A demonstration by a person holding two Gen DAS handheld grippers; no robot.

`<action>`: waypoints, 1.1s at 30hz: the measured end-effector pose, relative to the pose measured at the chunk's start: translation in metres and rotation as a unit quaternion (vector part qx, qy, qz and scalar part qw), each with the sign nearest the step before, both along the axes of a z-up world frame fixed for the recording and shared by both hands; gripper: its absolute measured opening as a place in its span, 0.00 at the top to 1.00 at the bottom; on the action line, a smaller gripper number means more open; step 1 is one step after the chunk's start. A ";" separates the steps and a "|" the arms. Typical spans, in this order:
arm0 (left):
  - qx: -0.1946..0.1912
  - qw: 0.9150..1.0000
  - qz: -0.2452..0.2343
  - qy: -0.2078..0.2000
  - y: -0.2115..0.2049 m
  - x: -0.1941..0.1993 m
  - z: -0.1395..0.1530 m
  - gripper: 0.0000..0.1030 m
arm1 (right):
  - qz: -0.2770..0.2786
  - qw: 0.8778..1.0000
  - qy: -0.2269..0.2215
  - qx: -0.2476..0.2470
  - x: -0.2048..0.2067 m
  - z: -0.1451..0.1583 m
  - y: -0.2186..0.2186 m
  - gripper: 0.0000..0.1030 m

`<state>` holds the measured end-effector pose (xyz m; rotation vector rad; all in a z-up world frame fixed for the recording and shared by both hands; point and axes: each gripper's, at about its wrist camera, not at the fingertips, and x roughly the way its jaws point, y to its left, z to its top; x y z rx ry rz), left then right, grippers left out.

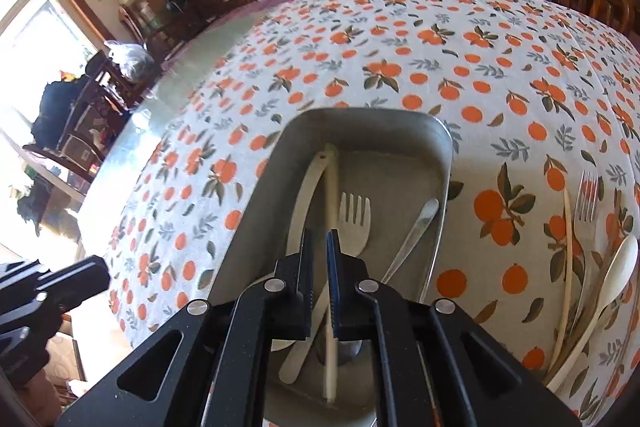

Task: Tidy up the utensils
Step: 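Lower the wooden chopstick into the grey tray and open the right tool, then move the right tool back toward the remaining white spoon in the pile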

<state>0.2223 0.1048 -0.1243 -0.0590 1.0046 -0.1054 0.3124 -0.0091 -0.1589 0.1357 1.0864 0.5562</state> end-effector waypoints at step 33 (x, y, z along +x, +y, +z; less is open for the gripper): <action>-0.005 0.996 -0.087 0.004 -0.120 0.004 -0.010 0.51 | -0.095 0.989 -0.073 -0.083 -0.075 0.027 -0.216 0.91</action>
